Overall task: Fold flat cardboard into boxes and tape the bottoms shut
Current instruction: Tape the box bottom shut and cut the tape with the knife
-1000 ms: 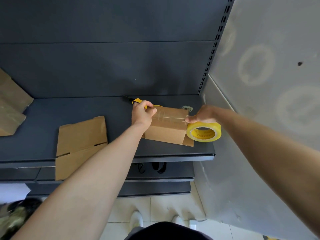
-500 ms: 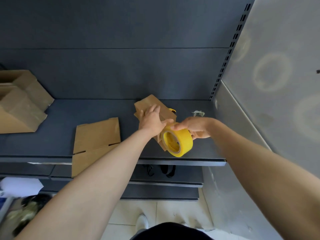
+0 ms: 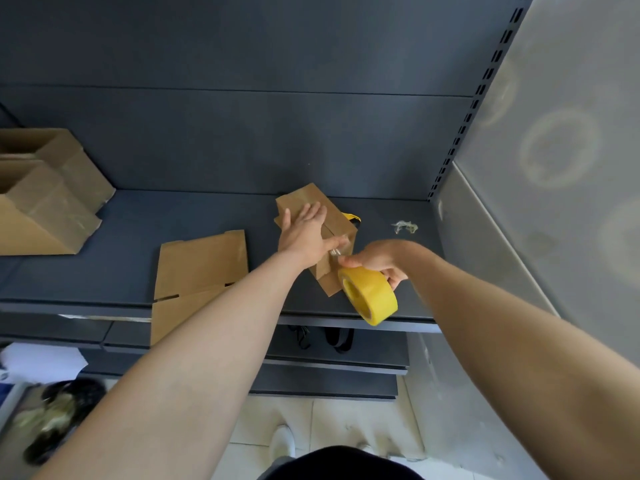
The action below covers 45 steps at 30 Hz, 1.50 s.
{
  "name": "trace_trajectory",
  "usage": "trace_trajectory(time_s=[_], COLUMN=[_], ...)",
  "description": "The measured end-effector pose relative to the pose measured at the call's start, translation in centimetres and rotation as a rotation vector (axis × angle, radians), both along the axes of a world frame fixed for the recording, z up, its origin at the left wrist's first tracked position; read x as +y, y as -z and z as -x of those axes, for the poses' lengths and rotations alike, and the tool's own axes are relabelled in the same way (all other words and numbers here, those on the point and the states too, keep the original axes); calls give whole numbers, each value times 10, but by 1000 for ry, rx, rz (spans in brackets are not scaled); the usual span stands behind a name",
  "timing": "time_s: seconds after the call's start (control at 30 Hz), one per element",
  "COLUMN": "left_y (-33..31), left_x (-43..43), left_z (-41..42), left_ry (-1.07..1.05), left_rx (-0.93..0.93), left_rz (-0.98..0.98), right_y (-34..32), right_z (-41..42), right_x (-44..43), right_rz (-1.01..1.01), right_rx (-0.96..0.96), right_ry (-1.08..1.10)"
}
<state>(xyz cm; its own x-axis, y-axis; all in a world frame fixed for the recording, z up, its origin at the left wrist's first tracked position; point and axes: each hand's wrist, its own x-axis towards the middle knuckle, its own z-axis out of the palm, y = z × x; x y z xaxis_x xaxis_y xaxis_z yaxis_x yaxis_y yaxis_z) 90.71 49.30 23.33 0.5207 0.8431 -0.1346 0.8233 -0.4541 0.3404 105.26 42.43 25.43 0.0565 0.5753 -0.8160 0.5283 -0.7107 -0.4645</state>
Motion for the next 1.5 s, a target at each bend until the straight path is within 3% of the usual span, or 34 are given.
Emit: trace_trajectory(time_s=[0.13, 0.33, 0.5, 0.9, 1.0, 1.07, 1.13, 1.2, 1.37, 1.5], left_y=[4, 15, 22, 3, -2, -3, -2, 3, 12, 10], left_x=[2, 3, -2, 4, 0, -8, -23, -39, -61, -63], left_z=[1, 3, 4, 5, 5, 8, 12, 12, 12, 5], left_ry=[32, 37, 55, 4, -35, -137, -310, -456, -612, -713], left_rx=[93, 76, 126, 154, -27, -325, -540, -633, -844, -943], left_rz=[-27, -145, -268, -154, -29, 14, -78, -123, 200, 259], right_y=[8, 2, 5, -2, 1, 3, 4, 4, 4, -1], right_z=[-3, -18, -10, 5, 6, 6, 5, 5, -6, -21], right_x=[-7, -5, 4, 10, 10, 11, 14, 18, 20, 22], right_rz=[-36, -14, -48, -70, -124, -149, -152, -146, -55, 5], right_rx=[-3, 239, 198, 133, 147, 167, 196, 231, 329, 378], right_ry=[41, -11, 6, -47, -35, -24, -27, -18, -34, -46])
